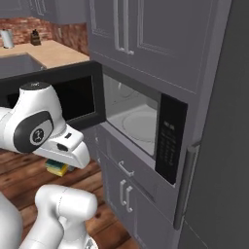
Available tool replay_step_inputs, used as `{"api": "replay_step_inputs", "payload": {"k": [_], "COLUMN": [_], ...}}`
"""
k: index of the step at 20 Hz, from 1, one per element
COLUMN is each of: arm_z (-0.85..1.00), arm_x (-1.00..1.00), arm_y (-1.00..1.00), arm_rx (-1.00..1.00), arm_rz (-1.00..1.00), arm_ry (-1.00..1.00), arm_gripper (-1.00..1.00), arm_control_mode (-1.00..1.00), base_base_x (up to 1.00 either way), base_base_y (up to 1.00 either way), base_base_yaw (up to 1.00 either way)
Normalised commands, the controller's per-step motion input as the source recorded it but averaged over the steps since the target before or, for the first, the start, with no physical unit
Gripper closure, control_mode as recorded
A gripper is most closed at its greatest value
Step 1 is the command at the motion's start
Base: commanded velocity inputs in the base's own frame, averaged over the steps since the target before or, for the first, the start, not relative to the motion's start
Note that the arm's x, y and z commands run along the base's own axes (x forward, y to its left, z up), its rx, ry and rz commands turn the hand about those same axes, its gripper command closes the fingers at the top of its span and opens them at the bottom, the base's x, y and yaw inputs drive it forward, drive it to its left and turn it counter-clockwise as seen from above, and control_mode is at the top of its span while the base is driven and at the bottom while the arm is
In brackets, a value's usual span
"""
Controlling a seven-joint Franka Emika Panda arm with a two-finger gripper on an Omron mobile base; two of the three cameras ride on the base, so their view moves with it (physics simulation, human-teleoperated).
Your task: Place the sponge inside the microwave to prepare for sanitizing.
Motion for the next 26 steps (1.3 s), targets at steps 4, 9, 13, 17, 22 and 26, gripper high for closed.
{"api": "replay_step_inputs", "payload": {"k": [4, 9, 13, 17, 22, 26], "arm_z": [0.0, 0.0, 0.0, 0.0, 0.05, 0.12], "arm_x": [0.0, 0.0, 0.25, 0.24, 0.22, 0.18], "arm_y": [0.0, 0.0, -0.04, -0.01, -0.01, -0.06], "arm_rx": [0.0, 0.0, 0.0, 0.0, -0.09, -0.13], "arm_rz": [0.0, 0.0, 0.06, 0.04, 0.02, -0.13], "arm_ry": [0.0, 0.0, -0.06, -0.17, -0.31, -0.16], "arm_gripper": [1.0, 1.0, 1.0, 1.0, 1.0, 1.0], "arm_control_mode": [1.0, 1.0, -1.0, -1.0, -1.0, -1.0], "base_base_x": [0.46, 0.47, 0.08, 0.0, 0.0, 0.0], "base_base_y": [0.08, 0.0, 0.0, 0.0, 0.0, 0.0], "base_base_yaw": [0.01, 0.03, 0.02, 0.0, 0.0, 0.0]}}
